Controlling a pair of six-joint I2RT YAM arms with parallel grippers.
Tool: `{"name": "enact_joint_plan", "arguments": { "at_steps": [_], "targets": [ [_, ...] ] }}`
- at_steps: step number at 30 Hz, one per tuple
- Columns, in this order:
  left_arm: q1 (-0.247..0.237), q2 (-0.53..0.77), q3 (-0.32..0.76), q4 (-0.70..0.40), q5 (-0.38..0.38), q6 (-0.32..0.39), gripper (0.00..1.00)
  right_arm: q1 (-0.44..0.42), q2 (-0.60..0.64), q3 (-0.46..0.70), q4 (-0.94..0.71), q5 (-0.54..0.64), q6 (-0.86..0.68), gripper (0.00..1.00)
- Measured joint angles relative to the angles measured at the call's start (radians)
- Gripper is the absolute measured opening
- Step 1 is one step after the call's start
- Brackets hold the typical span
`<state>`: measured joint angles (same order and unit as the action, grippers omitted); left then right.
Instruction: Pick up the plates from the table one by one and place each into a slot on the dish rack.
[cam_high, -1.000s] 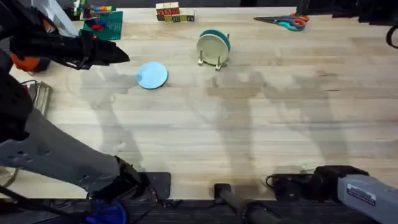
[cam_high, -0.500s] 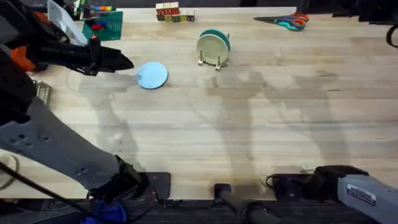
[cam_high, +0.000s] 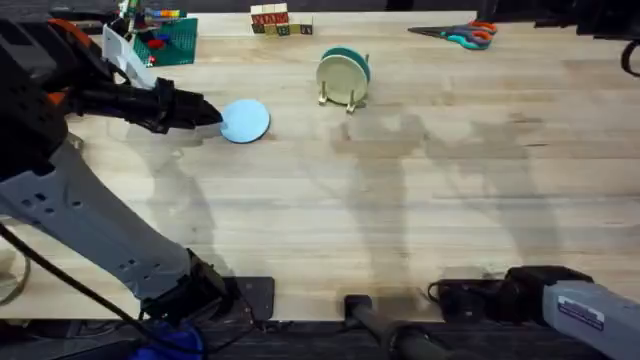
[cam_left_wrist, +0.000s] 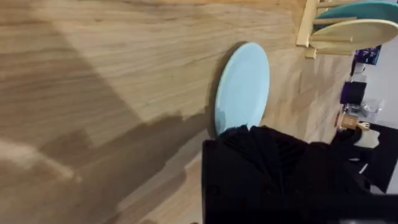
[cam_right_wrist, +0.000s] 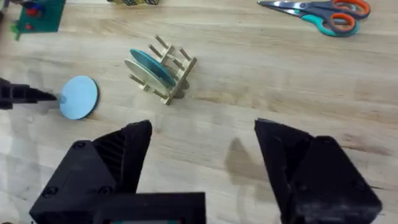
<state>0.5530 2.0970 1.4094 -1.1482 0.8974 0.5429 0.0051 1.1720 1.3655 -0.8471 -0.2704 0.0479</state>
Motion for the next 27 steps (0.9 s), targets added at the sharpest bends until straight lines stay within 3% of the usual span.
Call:
{"name": "enact_joint_plan", "arguments": {
  "at_steps": [13,27],
  "targets": [
    [-0.053,0.0,0.001,0.019,-0.019,0.0,0.041,0.0,0.0,0.0,0.0,0.0,0.0,0.994],
    [-0.051,0.0,0.002,0.033,-0.03,0.0,0.041,0.0,0.0,0.0,0.0,0.0,0.0,0.993]
  ]
}}
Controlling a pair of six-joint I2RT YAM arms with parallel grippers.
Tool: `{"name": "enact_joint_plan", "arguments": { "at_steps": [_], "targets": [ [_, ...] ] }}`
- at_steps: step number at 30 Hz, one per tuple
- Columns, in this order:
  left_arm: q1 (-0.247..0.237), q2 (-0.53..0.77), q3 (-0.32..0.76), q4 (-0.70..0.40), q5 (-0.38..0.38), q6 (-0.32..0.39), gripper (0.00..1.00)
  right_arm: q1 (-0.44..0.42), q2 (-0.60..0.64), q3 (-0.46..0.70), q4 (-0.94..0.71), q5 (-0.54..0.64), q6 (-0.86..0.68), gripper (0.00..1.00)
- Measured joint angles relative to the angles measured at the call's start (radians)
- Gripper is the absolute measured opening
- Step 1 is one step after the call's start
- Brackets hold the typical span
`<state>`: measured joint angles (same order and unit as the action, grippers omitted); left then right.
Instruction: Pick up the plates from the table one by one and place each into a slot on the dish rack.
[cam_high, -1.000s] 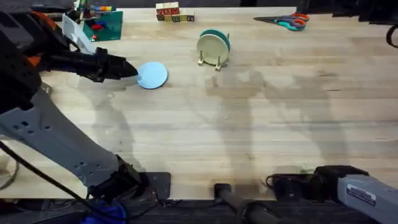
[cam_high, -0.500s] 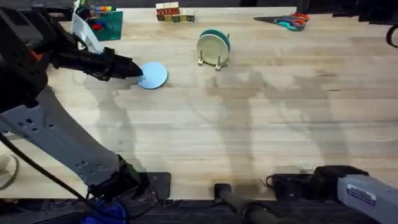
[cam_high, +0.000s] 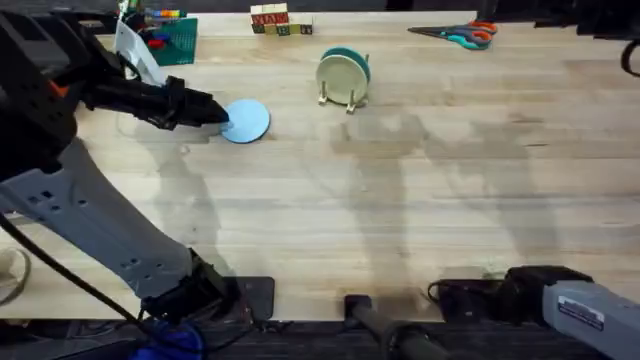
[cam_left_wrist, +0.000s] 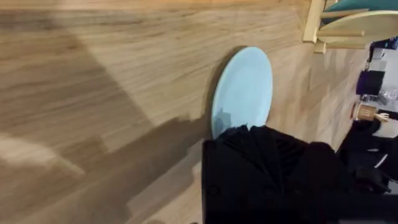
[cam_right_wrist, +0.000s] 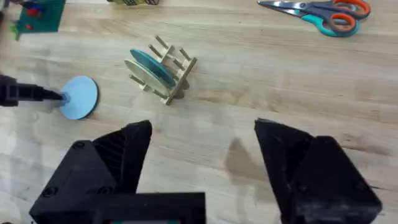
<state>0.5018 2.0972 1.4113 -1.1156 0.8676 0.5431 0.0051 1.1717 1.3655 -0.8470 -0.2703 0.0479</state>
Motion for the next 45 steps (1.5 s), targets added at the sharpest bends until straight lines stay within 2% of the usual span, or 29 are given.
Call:
{"name": "enact_joint_plan", "arguments": {
  "at_steps": [8,22,40,45],
  "targets": [
    [0.0,0.038,0.007,0.012,0.0,0.0,0.041,0.0,0.0,0.0,0.0,0.0,0.0,0.995],
    [0.011,0.14,0.034,-0.021,0.116,-0.002,0.041,0.0,0.0,0.0,0.0,0.0,0.0,0.993],
    [0.011,0.142,0.035,-0.022,0.119,-0.005,0.041,0.001,0.0,0.0,0.001,-0.012,0.001,0.994],
    [0.011,0.142,0.035,-0.023,0.119,-0.005,0.041,0.063,0.003,0.0,0.005,-0.019,0.004,0.993]
  ]
}}
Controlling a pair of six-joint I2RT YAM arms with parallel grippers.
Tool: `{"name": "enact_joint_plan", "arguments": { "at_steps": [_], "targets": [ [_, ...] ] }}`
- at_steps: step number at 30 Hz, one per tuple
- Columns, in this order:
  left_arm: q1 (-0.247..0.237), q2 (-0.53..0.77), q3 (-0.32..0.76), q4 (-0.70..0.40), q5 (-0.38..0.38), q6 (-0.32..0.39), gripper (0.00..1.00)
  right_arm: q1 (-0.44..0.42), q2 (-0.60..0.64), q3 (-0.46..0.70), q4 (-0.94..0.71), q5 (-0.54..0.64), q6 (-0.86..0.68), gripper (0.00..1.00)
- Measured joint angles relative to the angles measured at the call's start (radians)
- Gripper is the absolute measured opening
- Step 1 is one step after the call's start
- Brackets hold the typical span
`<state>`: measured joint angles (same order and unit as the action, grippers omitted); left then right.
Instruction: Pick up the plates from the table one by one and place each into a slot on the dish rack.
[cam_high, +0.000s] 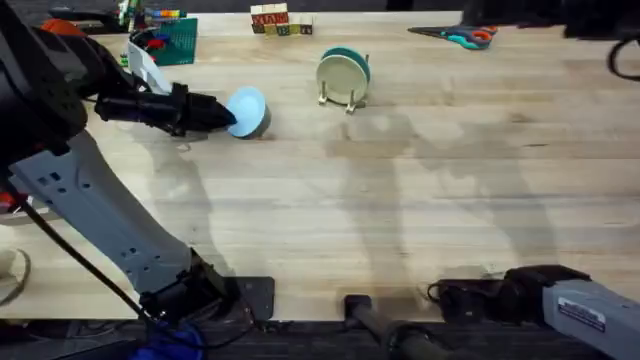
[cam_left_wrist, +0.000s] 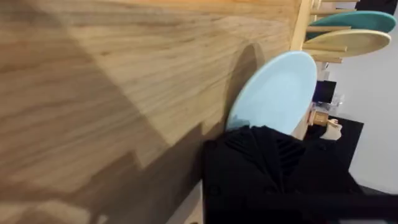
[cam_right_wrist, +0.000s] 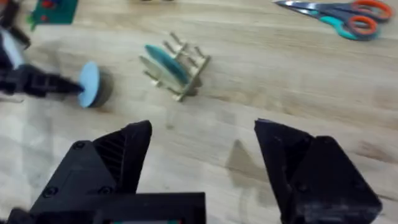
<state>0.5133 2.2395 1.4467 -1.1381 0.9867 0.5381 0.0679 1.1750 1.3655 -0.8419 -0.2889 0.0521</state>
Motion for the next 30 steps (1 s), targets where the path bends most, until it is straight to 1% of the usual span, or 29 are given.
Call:
{"name": "enact_joint_plan", "arguments": {
  "at_steps": [4,9,10,13,17,24,30],
  "targets": [
    [0.0,0.0,0.0,0.0,0.0,0.0,0.041,0.094,0.036,0.001,0.032,-0.005,0.0,0.994],
    [0.0,0.0,0.0,0.0,0.0,0.0,0.041,0.238,0.114,0.001,0.072,-0.008,0.007,0.994],
    [0.0,0.0,0.0,0.0,0.0,0.0,0.041,0.318,0.164,0.001,0.116,-0.012,0.042,0.995],
    [0.0,0.0,0.0,0.0,0.0,0.0,0.041,0.385,0.214,0.001,0.153,-0.015,0.1,0.995],
    [0.0,0.0,0.0,0.0,0.0,0.0,0.041,0.444,0.266,0.001,0.166,-0.017,0.152,0.995],
    [0.0,0.0,0.0,0.001,0.0,0.0,0.04,0.504,0.312,0.001,0.229,-0.019,0.263,0.995],
    [0.0,0.0,0.0,0.001,0.0,0.0,0.04,0.553,0.338,0.001,0.337,-0.019,0.299,0.995]
  ]
}}
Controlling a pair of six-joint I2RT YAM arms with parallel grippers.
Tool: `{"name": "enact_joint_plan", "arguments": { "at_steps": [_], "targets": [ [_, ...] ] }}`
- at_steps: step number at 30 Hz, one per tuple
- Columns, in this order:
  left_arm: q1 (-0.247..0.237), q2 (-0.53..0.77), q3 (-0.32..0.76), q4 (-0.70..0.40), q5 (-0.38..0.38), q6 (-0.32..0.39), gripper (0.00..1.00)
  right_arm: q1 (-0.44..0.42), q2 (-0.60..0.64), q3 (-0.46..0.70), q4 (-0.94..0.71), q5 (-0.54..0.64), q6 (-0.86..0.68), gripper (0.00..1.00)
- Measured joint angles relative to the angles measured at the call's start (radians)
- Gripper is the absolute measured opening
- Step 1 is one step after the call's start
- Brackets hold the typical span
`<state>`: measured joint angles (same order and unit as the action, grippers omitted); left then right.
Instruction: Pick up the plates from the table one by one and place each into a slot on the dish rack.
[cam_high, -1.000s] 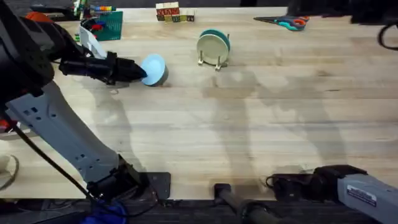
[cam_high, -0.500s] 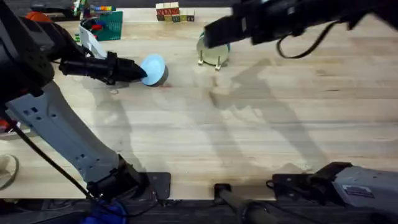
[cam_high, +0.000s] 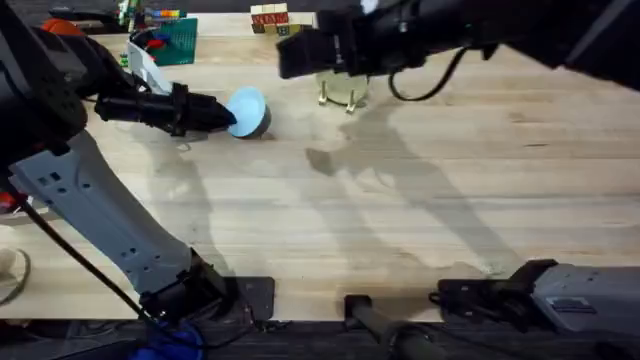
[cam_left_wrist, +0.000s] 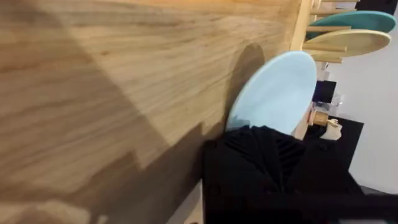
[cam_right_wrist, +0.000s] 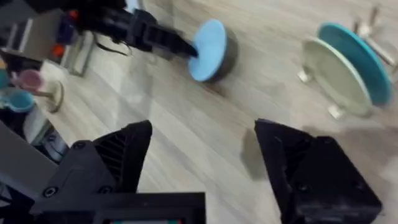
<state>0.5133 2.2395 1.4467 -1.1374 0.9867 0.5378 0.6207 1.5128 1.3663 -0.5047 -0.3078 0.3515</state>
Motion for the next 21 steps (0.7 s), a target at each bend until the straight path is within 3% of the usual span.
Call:
{"name": "enact_joint_plan", "arguments": {
  "at_steps": [11,21],
  "targets": [
    [0.0,0.0,0.0,0.0,0.0,0.0,0.04,0.109,0.139,0.0,0.169,0.0,0.012,0.993],
    [0.0,0.0,0.0,0.0,0.0,0.0,0.041,0.118,0.237,0.0,0.216,0.0,0.077,0.993]
  ]
}}
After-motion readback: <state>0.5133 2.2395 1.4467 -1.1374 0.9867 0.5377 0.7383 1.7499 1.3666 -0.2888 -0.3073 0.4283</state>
